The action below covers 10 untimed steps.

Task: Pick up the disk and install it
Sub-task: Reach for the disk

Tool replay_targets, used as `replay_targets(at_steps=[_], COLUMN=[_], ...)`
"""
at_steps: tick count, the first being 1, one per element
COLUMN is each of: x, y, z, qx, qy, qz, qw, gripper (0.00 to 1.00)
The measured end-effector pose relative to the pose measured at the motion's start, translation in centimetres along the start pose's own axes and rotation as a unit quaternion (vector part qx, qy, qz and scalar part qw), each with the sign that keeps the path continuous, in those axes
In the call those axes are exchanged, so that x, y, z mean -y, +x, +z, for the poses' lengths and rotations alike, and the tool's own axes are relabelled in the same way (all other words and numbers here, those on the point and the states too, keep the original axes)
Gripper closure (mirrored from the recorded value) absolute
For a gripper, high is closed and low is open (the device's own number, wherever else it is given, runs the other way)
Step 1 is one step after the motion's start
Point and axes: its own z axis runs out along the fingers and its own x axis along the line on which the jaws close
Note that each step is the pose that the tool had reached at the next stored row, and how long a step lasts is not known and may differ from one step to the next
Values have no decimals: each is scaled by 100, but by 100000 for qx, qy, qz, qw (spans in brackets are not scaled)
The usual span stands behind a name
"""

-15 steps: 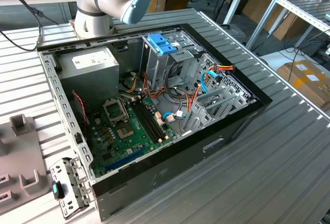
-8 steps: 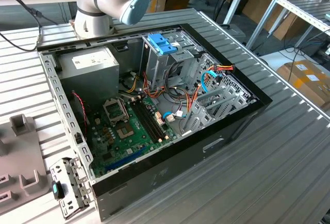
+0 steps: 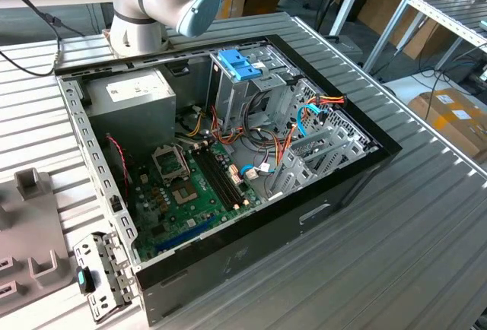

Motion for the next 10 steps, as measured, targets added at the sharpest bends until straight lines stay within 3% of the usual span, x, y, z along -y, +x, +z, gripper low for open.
replay_targets(at_steps=[6, 7, 8, 10], x=[3, 3, 3, 5], y=[2, 2, 2, 2], z=[63, 70, 77, 97], qx=[2, 3, -1, -14], qy=[-2, 99, 481, 700], qz=[-1, -37, -219, -299], qw=[100000, 100000, 99999, 99997], gripper=[89, 89, 89, 89])
